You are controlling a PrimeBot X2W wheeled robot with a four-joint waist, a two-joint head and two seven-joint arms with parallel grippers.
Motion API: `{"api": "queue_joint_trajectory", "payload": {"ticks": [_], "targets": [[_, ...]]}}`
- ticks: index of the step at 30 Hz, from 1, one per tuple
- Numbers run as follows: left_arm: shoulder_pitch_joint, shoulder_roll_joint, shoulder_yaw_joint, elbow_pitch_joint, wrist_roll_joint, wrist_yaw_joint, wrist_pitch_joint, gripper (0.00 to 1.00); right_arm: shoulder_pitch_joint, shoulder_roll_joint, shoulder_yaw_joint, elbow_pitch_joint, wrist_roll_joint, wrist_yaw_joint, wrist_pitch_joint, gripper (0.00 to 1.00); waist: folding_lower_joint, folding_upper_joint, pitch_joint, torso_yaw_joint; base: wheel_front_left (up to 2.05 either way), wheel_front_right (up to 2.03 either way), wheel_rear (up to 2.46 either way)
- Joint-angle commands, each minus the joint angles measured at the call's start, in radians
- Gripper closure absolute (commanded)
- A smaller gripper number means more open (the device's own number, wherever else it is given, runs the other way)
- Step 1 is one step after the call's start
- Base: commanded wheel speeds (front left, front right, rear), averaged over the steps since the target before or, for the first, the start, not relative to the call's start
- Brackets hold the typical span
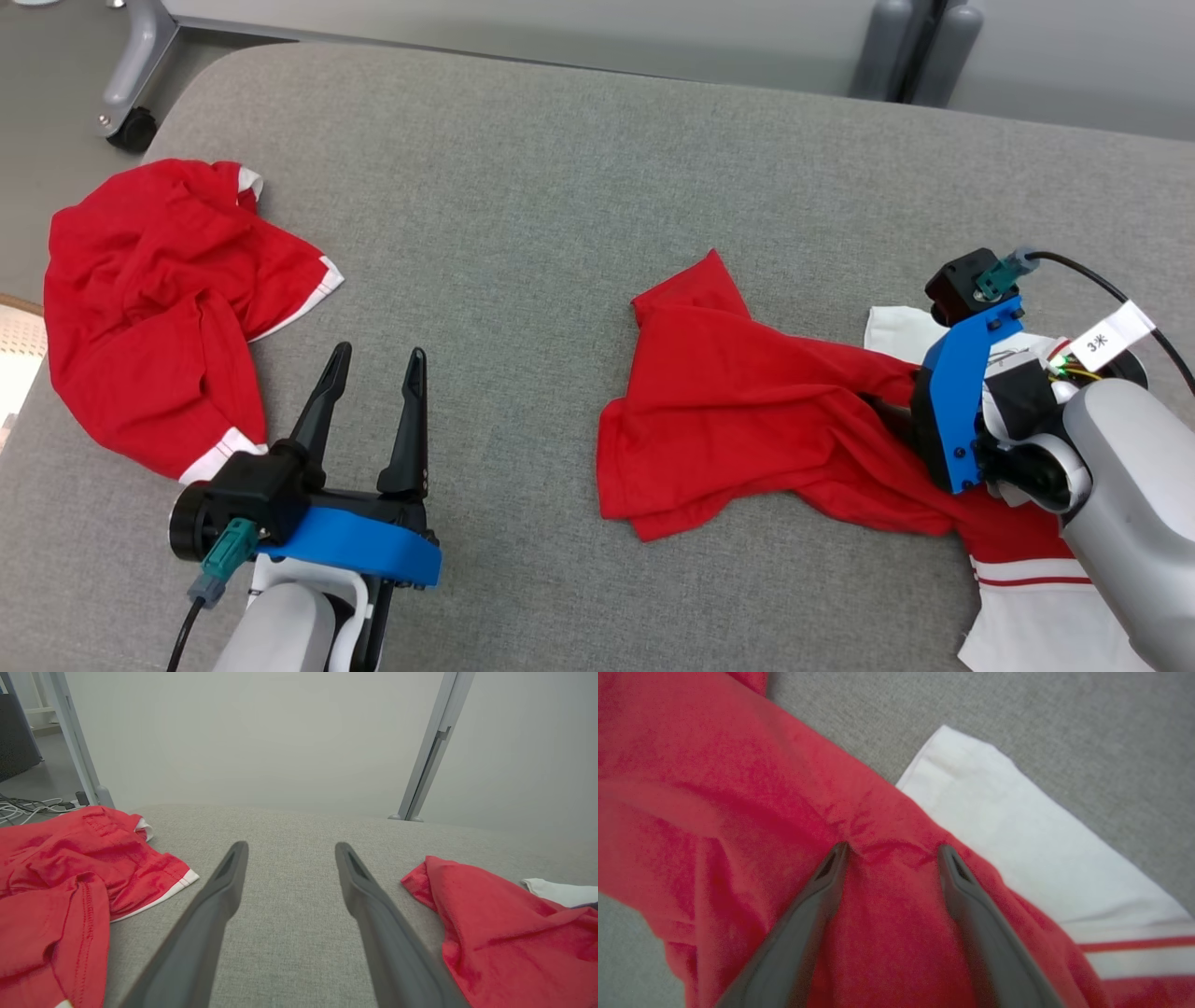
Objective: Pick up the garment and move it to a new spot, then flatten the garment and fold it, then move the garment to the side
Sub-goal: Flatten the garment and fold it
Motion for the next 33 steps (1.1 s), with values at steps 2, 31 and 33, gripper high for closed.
{"api": "queue_joint_trajectory", "payload": {"ticks": [2, 31, 33], "targets": [[-0.024, -0.011, 0.006, -0.002, 0.008, -0.006, -0.005, 0.00, -0.013, 0.007, 0.041, 0.049, 0.002, 0.000, 0.001, 0.00, -0.0001, 0.0000, 0.017, 0.012, 0.00, 0.00, 0.00], [-0.039, -0.069, 0.059, 0.028, 0.061, -0.054, -0.005, 0.00, -0.362, -0.066, 0.184, 0.258, -0.164, 0.000, -0.474, 0.35, -0.0001, 0.0000, 0.040, 0.051, 0.00, 0.00, 0.00], [-0.039, -0.072, 0.062, 0.032, 0.064, -0.055, -0.005, 0.00, -0.370, -0.056, 0.188, 0.280, -0.154, 0.000, -0.498, 0.00, -0.0001, 0.0000, 0.035, 0.052, 0.00, 0.00, 0.00]]}}
